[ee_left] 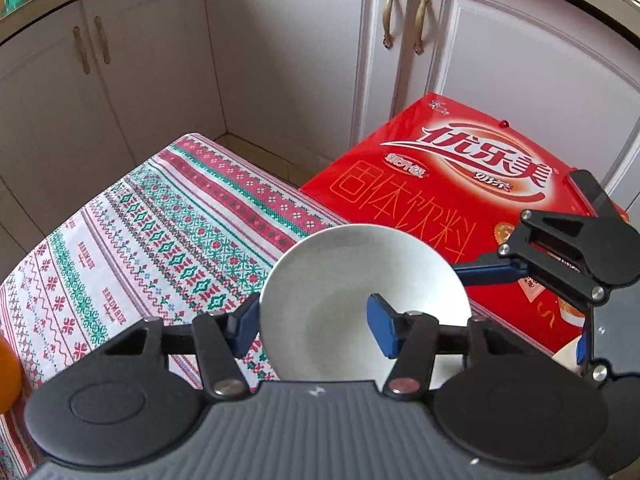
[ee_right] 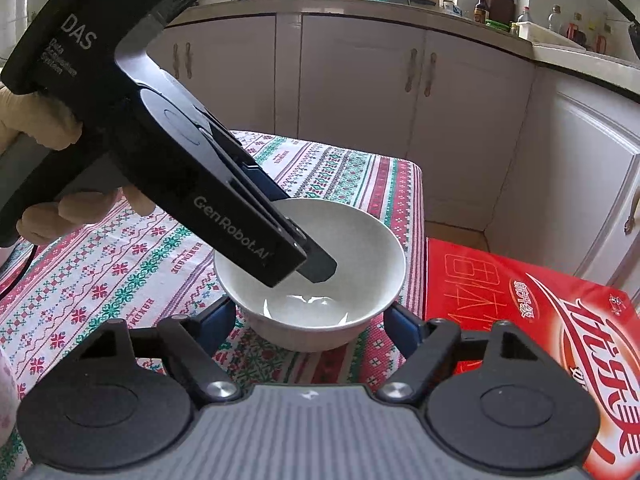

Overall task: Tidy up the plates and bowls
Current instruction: 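Lift the nested bowls with the left gripper and carry them toward the third bowl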

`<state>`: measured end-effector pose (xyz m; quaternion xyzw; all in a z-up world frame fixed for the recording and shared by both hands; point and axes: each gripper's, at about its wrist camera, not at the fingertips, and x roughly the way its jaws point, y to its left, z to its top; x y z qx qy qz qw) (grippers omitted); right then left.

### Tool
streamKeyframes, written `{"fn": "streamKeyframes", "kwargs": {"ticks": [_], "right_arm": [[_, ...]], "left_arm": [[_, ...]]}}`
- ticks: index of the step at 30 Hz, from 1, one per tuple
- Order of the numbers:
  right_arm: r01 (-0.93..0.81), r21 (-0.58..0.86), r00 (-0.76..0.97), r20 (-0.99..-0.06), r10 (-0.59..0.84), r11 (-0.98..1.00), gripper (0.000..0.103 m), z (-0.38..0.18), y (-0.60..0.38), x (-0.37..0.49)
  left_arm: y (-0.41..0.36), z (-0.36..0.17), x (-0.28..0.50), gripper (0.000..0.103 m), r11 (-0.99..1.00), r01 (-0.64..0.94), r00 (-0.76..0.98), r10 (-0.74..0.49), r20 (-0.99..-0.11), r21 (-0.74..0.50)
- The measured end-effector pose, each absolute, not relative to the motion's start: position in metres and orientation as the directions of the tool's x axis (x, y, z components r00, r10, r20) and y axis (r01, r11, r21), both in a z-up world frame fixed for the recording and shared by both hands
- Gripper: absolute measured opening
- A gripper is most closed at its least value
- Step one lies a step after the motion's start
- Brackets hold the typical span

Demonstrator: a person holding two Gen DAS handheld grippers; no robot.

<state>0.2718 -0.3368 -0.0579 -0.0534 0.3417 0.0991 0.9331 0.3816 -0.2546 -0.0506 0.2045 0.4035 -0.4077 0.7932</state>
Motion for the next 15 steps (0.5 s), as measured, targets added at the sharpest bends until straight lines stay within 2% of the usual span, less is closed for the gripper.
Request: {"fn": "streamKeyframes", "kwargs": {"ticks": [15], "right_arm": [[-0.234,-0.019,0.725,-0.670,0.161,0.972,0.084,-0.046,-0.330,0.263]], "left_arm": [[-0.245,-0.043,0.369,0.056,0.591,0.806,0.323,-0.483,-0.814,-0.032]]}}
